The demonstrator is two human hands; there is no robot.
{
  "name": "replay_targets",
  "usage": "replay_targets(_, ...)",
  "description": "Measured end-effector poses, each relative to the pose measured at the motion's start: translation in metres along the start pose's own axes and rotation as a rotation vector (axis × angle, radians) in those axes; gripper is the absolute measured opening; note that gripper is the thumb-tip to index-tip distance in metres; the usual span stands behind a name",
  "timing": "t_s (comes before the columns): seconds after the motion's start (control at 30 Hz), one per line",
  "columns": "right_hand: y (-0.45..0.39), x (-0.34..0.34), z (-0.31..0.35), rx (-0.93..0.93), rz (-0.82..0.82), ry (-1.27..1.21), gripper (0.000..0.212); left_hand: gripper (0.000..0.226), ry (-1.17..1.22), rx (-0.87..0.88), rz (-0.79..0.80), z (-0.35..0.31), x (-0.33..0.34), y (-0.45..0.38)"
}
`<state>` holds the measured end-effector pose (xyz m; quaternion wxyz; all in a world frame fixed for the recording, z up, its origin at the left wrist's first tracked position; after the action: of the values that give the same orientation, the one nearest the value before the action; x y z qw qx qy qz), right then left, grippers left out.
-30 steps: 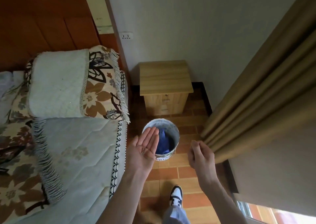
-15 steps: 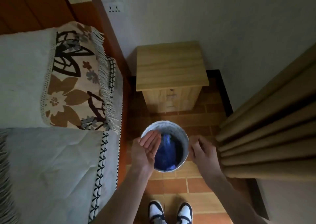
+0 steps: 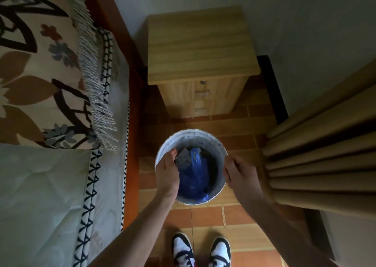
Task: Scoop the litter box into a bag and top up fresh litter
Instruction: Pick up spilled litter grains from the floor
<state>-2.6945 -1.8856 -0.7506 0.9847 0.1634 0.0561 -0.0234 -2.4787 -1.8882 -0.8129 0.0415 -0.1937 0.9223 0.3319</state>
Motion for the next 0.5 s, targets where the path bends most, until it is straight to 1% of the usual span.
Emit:
replay_targets(0.13, -0.005, 0.007, -0.005, 0.024, 0.027, -0.023, 0.036, 0.042, -0.291, 0.206, 0.049, 0.001, 0.001, -0.008)
replay_targets(0.2, -0.008, 0.010, -0.011, 0.043, 0.019, -0.028, 0.036, 0.041, -0.425, 0.336, 0.065, -0.002, 0.002, -0.009)
replay_targets(0.37, -0.015, 0.017, -0.021, 0.060, 0.017, 0.000, 0.035, 0.044, -0.678, 0.620, 0.065, -0.017, 0.010, -0.007)
replay_targets(0.43, -0.016, 0.019, -0.023, 0.031, -0.004, 0.048, 0.035, 0.046, -0.759, 0.704, 0.045, -0.021, 0.012, -0.007)
replay_targets(0.5, -0.018, 0.018, -0.018, -0.058, -0.055, 0.184, 0.035, 0.049, -0.854, 0.771, 0.036, -0.023, 0.015, -0.007)
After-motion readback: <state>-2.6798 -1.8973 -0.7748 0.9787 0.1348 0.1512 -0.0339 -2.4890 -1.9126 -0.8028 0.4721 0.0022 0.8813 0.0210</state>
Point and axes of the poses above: each hand's wrist, its own y-axis away from the middle knuckle, its own x-axis out of the palm, z = x × y, the point moved 7 cm from there along -y, towards the middle knuckle, and after that the axes turned 6 degrees about -x, right-handed, at the moved point
